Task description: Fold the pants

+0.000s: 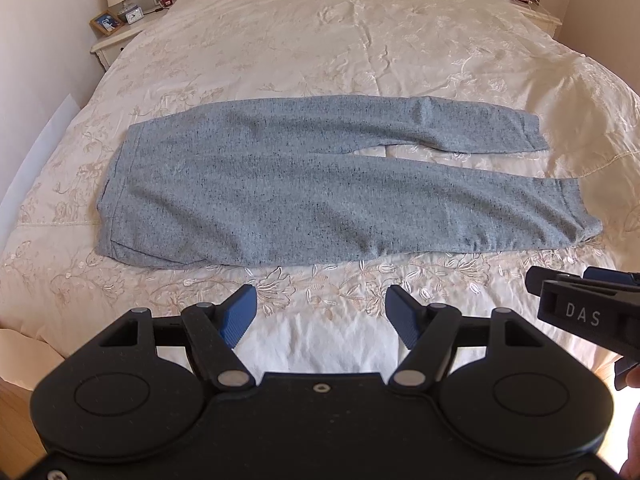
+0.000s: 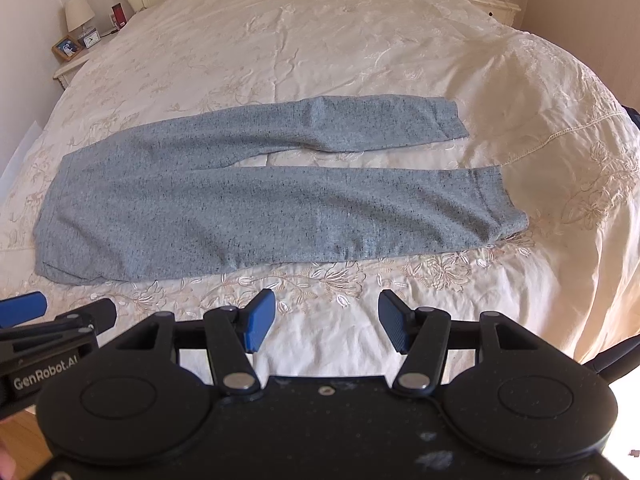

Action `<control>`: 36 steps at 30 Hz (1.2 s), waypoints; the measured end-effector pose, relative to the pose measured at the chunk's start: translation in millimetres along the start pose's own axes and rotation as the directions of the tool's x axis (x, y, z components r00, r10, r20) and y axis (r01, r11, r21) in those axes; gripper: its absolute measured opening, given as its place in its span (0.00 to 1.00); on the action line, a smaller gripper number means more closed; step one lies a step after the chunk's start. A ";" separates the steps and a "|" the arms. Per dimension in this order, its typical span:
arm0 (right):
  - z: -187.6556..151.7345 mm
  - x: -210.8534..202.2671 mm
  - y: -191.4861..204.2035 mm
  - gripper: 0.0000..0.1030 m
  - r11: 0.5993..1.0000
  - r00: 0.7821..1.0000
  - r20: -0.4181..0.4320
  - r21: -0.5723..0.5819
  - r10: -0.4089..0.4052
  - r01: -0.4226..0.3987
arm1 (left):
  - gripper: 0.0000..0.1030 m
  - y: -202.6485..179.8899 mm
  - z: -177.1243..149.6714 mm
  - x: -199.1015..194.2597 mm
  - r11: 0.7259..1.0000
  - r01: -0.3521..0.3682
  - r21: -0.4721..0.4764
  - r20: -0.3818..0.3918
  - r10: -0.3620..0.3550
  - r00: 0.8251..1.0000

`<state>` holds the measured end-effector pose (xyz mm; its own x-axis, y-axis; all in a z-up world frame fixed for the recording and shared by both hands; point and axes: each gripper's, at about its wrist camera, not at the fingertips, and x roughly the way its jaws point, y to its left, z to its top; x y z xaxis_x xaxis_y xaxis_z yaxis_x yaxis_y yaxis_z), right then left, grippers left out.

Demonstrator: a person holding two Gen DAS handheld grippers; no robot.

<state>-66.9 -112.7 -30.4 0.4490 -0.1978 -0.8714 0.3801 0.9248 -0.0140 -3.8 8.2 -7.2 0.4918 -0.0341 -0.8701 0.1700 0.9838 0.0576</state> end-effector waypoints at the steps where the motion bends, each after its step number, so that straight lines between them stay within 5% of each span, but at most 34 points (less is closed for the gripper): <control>1: 0.3 0.3 0.0 0.59 1.000 1.000 -0.001 -0.001 0.001 -0.001 | 0.70 -0.1 0.0 0.2 1.000 0.001 -0.001 -0.001 -0.001 1.000; 36: 1.2 5.7 -0.4 0.59 1.000 1.000 -0.012 -0.016 0.008 -0.008 | 0.70 -3.1 -0.2 3.3 1.000 0.005 -0.004 -0.015 -0.005 1.000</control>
<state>-63.5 -114.6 -34.8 0.4421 -0.1862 -0.8774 0.3637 0.9314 -0.0144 -2.9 5.0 -10.4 0.4777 -0.0360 -0.8778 0.1693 0.9842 0.0518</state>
